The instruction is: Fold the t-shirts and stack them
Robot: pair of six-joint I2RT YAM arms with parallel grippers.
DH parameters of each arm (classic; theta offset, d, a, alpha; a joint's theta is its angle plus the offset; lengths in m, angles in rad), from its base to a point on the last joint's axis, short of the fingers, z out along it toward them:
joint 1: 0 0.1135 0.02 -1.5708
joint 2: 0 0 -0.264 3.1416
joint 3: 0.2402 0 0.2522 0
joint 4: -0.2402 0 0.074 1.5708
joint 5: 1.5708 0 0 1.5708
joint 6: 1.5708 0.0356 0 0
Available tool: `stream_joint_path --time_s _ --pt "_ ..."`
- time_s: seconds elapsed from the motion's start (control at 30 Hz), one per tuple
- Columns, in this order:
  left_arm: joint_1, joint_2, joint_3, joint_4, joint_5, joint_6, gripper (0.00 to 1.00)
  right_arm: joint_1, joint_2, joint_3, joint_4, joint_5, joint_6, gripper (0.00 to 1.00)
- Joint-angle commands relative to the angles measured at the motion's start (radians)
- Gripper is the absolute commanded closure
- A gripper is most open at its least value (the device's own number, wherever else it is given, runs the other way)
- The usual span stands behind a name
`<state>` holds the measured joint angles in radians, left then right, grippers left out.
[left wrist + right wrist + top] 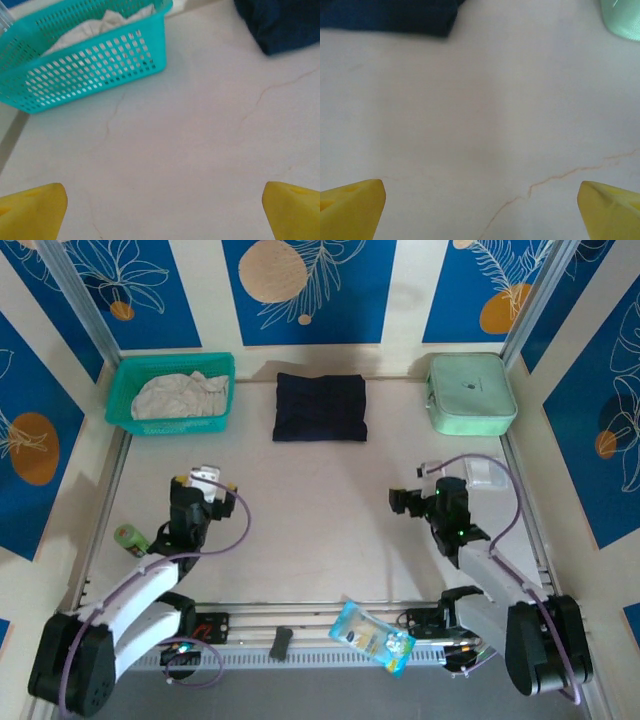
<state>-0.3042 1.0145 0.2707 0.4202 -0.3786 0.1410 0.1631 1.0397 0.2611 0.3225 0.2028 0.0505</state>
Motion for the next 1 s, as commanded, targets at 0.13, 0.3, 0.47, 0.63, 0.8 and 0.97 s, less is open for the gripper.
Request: stream_joint_path --time_s 0.13,0.3,0.47,0.63,0.8,0.97 --pt "0.029 0.404 -0.028 0.673 -0.01 0.069 0.01 -0.009 0.22 -0.031 0.561 -0.036 -0.101 0.01" --pt "0.099 0.497 -0.014 0.72 0.048 -0.017 0.01 -0.056 0.427 0.004 0.725 -0.035 -0.054 0.01" --pt "0.184 0.534 0.077 0.532 0.271 -0.052 0.01 -0.139 0.48 0.14 0.5 -0.154 0.004 0.01" --pt "0.278 0.548 0.105 0.513 0.442 -0.111 0.01 -0.178 0.486 0.165 0.471 -0.17 0.052 0.01" --pt "0.278 0.549 0.102 0.519 0.443 -0.11 0.01 -0.177 0.485 0.16 0.476 -0.172 0.051 0.01" --pt "0.275 0.55 0.104 0.516 0.446 -0.106 0.01 -0.175 0.484 0.16 0.475 -0.167 0.051 0.01"
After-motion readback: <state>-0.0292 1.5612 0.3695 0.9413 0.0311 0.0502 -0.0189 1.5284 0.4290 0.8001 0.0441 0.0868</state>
